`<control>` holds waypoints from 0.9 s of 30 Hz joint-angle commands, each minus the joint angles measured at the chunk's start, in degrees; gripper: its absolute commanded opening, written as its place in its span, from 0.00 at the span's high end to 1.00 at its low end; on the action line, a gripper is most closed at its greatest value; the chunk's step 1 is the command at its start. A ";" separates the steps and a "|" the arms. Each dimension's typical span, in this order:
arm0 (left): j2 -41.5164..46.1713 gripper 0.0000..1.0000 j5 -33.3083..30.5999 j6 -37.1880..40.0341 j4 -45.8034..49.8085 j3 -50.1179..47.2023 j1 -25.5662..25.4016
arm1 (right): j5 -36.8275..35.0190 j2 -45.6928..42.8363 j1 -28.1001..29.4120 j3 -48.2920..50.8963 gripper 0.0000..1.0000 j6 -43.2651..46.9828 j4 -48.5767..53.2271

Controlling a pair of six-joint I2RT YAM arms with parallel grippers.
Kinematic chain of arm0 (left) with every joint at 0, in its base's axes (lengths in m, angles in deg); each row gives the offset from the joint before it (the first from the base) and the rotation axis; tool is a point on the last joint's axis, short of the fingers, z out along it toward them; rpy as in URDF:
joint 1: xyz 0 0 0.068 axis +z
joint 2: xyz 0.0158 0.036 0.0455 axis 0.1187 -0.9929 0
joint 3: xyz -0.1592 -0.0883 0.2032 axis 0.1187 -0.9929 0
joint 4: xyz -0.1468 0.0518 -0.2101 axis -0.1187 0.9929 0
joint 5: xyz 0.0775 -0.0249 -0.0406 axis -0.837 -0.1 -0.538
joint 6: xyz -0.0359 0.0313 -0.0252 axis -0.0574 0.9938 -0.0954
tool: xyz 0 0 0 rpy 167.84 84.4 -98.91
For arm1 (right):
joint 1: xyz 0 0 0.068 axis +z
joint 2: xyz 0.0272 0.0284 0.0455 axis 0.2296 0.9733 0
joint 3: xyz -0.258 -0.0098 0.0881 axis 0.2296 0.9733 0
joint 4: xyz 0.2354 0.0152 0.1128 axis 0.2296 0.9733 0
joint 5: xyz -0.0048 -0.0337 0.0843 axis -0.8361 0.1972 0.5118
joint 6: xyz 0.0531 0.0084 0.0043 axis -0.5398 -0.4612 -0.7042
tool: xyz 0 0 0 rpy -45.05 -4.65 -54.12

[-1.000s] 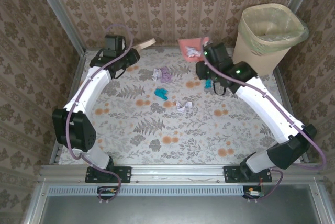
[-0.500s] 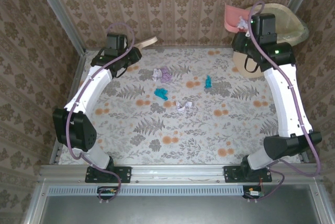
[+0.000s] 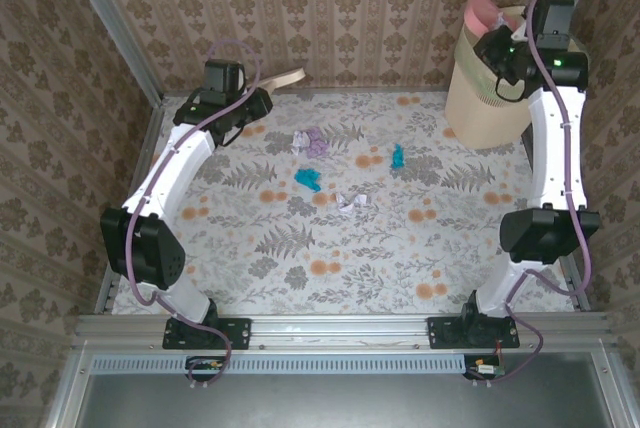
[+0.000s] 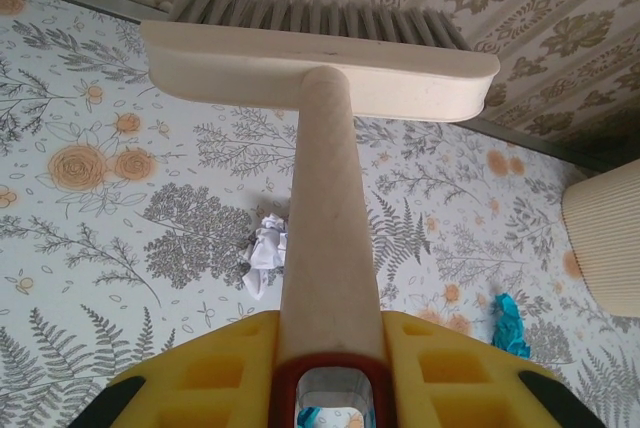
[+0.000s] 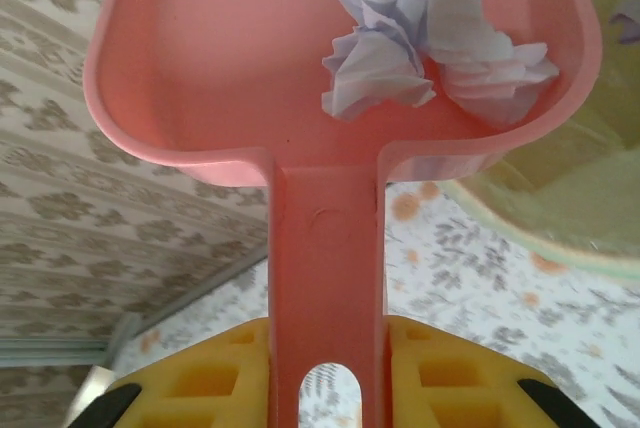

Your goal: Sweep away the paper scraps from the table

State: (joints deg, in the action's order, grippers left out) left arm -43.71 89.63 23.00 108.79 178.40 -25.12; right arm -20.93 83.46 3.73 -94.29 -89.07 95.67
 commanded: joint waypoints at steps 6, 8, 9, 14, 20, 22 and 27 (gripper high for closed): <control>2.66 1.00 -1.55 4.01 1.72 0.41 1.33 | 15.18 0.27 -4.33 6.55 1.00 -23.01 -22.84; 3.41 1.00 -1.44 4.39 1.14 -0.62 1.69 | 15.16 0.18 -4.79 7.22 1.00 -25.30 -24.46; 3.73 1.00 -1.46 4.88 1.09 -0.94 1.75 | 15.26 -0.18 -5.12 8.29 1.00 -26.69 -25.80; 3.95 1.00 -1.04 7.28 2.30 -1.11 2.09 | 14.67 -4.09 -7.11 18.50 1.00 -37.31 -37.35; 4.17 1.00 0.68 6.47 1.22 -2.65 3.36 | 15.27 -6.78 -9.51 26.44 1.00 -47.99 -49.12; 4.16 1.00 1.03 6.20 0.96 -2.78 3.37 | 15.17 -7.13 -9.86 27.35 1.00 -49.86 -50.11; 3.65 1.00 2.37 5.57 0.03 -2.88 3.28 | 16.44 -6.83 -10.83 29.75 1.00 -55.32 -57.00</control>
State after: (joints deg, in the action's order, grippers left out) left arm -41.79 90.20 28.07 111.22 175.50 -21.82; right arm -6.79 79.13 -6.76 -65.28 -137.85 46.88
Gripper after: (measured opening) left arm 0.253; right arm 0.263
